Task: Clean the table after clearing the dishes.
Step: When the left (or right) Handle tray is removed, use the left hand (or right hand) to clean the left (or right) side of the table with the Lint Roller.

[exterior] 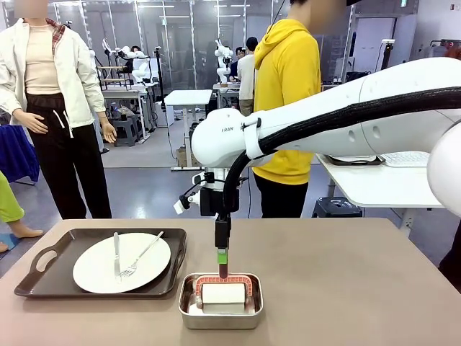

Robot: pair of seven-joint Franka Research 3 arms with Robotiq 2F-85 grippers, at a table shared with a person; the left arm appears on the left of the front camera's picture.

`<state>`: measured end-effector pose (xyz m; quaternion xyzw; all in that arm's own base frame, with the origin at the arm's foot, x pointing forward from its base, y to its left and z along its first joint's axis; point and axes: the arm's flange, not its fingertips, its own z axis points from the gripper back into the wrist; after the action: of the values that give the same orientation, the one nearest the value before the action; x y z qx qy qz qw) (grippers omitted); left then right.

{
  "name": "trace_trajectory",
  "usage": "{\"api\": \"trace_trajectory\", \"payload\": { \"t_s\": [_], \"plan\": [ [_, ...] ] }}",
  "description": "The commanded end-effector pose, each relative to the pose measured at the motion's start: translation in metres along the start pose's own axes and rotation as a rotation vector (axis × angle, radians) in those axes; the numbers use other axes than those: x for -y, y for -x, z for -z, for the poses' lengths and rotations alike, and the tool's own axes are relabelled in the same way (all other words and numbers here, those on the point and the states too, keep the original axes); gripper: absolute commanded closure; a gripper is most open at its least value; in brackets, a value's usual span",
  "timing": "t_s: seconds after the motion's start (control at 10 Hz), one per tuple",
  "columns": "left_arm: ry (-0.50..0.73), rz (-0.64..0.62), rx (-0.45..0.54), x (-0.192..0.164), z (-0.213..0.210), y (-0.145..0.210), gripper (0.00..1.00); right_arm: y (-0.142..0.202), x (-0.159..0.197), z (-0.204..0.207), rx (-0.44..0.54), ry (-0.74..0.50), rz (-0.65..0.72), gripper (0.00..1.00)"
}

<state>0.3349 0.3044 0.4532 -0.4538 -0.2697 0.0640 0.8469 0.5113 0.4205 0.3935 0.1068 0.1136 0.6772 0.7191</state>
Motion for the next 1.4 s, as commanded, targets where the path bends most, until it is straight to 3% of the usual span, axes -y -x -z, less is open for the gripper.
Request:
{"api": "trace_trajectory", "payload": {
  "t_s": [0.0, 0.1, 0.4, 1.1, 1.2, 1.3],
  "plan": [
    [-0.005, 0.004, -0.009, 0.000, -0.003, 0.002, 0.00, 0.001, -0.004, 0.002, -0.012, -0.007, 0.012, 0.00],
    [-0.005, 0.004, -0.009, 0.000, -0.003, 0.002, 0.00, 0.000, -0.004, 0.003, -0.007, -0.008, 0.008, 0.12],
    [-0.005, 0.004, -0.009, 0.000, -0.003, 0.002, 0.00, 0.001, -0.005, 0.002, 0.010, 0.008, 0.011, 1.00],
    [-0.005, 0.004, -0.009, 0.000, -0.003, 0.002, 0.00, 0.007, -0.022, -0.007, 0.022, 0.012, 0.040, 1.00],
    [-0.005, 0.004, -0.009, 0.000, -0.003, 0.002, 0.00, 0.014, -0.035, -0.019, 0.071, -0.025, -0.015, 1.00],
    [-0.005, 0.004, -0.009, 0.000, -0.003, 0.002, 0.00, 0.030, -0.052, -0.039, 0.052, -0.027, -0.009, 1.00]
  ]
}}
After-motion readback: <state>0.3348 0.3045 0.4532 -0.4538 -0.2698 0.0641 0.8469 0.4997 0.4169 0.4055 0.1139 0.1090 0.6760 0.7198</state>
